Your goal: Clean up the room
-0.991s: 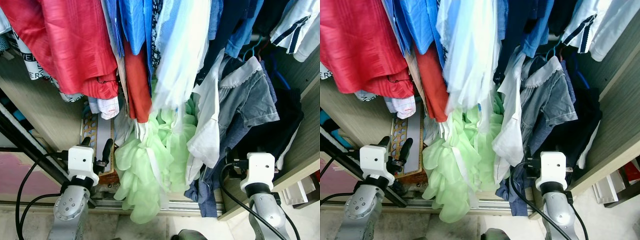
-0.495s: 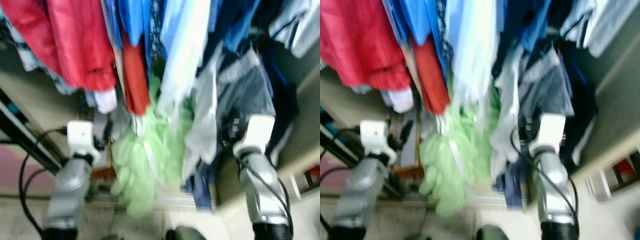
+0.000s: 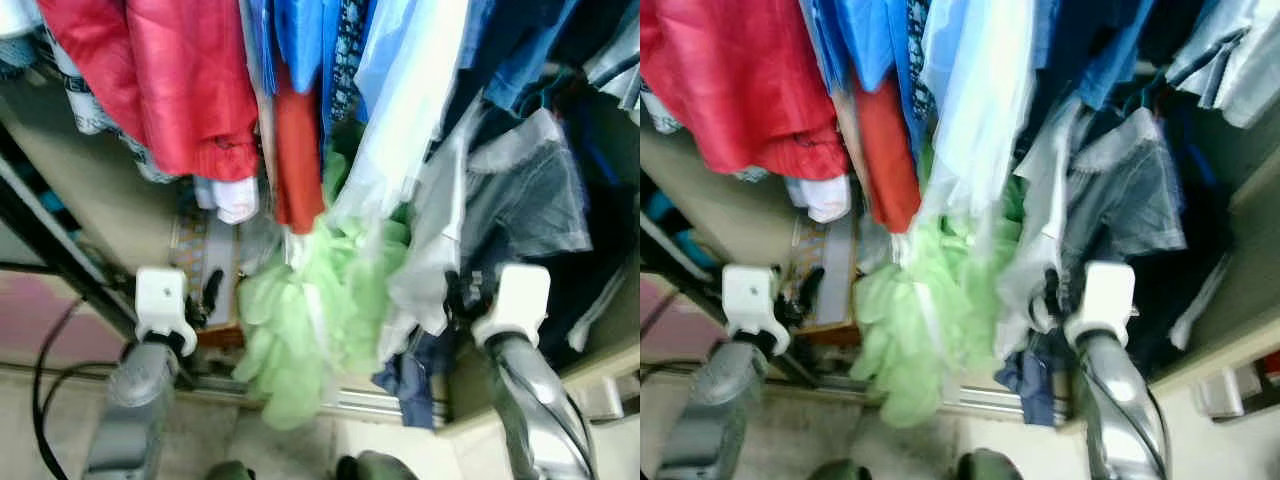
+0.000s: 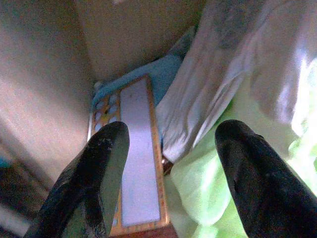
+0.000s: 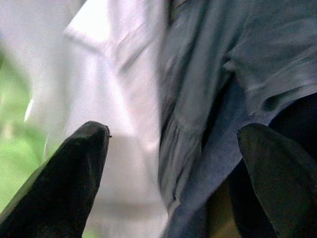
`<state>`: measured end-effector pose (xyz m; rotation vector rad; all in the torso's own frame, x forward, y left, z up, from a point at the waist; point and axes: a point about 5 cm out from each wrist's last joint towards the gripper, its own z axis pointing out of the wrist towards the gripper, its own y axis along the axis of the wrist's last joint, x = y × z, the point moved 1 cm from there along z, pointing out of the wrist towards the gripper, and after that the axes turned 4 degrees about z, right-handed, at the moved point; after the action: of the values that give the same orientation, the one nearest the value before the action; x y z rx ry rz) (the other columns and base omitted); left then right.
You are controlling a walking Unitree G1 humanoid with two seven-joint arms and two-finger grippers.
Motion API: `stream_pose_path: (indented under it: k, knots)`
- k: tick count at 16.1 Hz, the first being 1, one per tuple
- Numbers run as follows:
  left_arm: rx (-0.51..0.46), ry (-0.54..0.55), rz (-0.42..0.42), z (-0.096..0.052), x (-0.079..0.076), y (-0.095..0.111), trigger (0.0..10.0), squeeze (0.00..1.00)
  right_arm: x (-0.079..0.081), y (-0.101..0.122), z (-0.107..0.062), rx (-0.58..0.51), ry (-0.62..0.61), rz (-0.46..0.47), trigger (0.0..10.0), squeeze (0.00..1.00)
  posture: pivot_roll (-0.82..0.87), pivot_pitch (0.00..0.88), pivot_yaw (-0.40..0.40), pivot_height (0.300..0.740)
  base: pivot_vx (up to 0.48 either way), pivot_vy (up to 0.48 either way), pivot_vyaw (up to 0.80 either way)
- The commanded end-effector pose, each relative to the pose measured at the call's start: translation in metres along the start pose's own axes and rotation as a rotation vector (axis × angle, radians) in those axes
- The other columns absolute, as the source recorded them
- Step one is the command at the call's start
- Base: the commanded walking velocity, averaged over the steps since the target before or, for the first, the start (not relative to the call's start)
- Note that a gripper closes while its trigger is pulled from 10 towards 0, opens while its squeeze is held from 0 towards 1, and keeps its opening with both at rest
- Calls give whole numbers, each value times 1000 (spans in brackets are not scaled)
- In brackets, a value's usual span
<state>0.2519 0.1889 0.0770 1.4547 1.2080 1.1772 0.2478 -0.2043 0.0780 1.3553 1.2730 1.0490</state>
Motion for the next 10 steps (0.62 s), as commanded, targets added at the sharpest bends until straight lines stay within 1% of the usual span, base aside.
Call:
stream_pose_path:
  k: [1,2,3,4,7,9,10]
  knots:
    - [13,24,-8,-3,5,-2,10000,0,10,8,1,-36,43,-20,10000,0,14,93,-35,740,0,0,800]
    - [11,23,-17,-1,2,0,10000,0,17,10,2,-44,69,-16,10000,0,11,96,-37,740,0,0,800]
    - [8,18,-22,0,0,1,10000,0,19,11,3,-48,78,-6,10000,0,11,96,-37,740,0,0,800]
    - [2,15,5,1,-2,3,10000,0,20,13,4,-54,88,-8,10000,0,8,95,-37,740,0,0,800]
    - [20,35,6,-1,2,0,10000,0,24,14,1,-60,117,-25,10000,0,8,95,-37,740,0,0,800]
    - [19,39,13,-1,2,0,10000,0,26,14,2,-58,141,-17,10000,0,7,101,-38,740,0,0,800]
    - [20,44,16,-1,2,0,10000,0,31,15,2,-62,177,-11,10000,0,9,100,-37,740,0,0,800]
